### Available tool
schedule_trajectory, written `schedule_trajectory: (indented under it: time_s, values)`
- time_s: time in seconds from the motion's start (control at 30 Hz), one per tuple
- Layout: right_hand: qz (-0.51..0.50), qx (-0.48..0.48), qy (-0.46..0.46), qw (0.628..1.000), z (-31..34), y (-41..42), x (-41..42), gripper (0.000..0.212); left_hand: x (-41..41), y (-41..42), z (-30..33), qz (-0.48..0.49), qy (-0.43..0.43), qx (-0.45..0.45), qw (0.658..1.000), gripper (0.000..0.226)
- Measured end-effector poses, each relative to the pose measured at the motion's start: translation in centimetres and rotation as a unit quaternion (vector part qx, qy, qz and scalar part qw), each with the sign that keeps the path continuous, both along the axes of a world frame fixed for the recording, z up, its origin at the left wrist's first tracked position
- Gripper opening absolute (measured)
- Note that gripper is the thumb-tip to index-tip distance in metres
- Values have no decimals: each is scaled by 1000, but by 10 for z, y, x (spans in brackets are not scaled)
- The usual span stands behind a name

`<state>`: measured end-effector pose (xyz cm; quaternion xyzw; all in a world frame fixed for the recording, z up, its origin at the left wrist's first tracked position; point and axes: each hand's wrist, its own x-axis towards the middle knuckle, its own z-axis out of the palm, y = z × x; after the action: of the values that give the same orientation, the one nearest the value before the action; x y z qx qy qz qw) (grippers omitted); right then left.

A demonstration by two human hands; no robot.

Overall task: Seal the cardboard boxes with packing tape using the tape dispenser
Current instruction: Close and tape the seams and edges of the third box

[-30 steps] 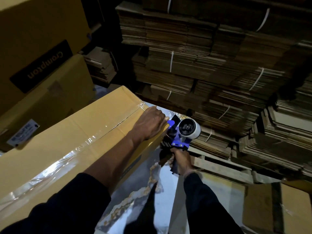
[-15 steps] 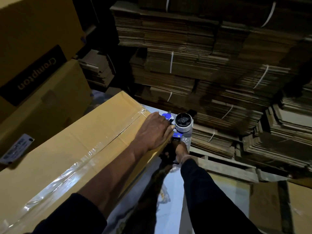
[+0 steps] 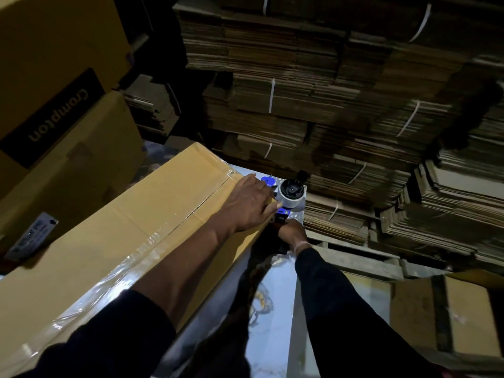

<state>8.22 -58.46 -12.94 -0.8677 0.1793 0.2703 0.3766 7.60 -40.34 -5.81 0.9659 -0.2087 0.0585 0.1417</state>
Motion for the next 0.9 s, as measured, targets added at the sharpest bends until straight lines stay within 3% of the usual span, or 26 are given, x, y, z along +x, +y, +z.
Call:
schedule_trajectory:
  time_s: [0.07, 0.17, 0.3, 0.43, 0.57, 0.7, 0.9]
  values:
    - [26, -58, -21, 998, 16, -1, -2, 25, 0, 1, 3, -6, 17, -1, 1000, 53]
    - [-36, -78, -114, 990, 35, -2, -2, 30, -1, 3, 7, -21, 39, 4, 999, 54]
    - [-142, 77, -242, 957, 62, 12, -1, 28, -7, 13, 18, -59, 63, -20, 996, 57]
    - [-180, 280, -228, 915, 83, 41, 2, 43, -13, 23, 24, -75, 39, 6, 996, 87]
    - [-178, 325, -210, 905, 74, 68, -5, 55, -20, 28, 18, -69, 11, 99, 993, 97]
    - [-238, 401, -193, 863, 68, 76, -6, 53, -17, 36, 21, -126, 32, 95, 987, 97]
    - [-258, 417, -211, 845, 58, 80, -15, 54, -18, 33, 16, -127, 11, 74, 989, 87]
